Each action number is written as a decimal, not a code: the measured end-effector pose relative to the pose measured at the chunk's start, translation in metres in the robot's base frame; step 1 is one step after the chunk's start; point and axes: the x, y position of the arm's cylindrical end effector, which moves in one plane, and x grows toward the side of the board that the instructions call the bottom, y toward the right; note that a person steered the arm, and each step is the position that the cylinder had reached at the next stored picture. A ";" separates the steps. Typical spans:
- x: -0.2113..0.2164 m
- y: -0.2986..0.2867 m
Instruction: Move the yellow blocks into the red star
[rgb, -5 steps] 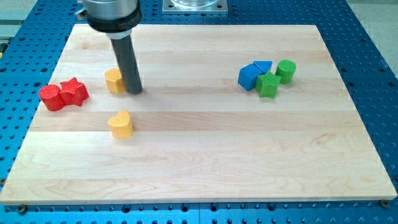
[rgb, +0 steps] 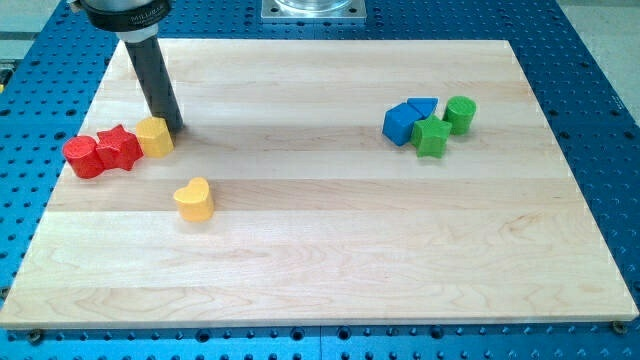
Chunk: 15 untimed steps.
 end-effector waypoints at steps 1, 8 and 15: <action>-0.001 0.010; 0.154 0.046; 0.140 0.005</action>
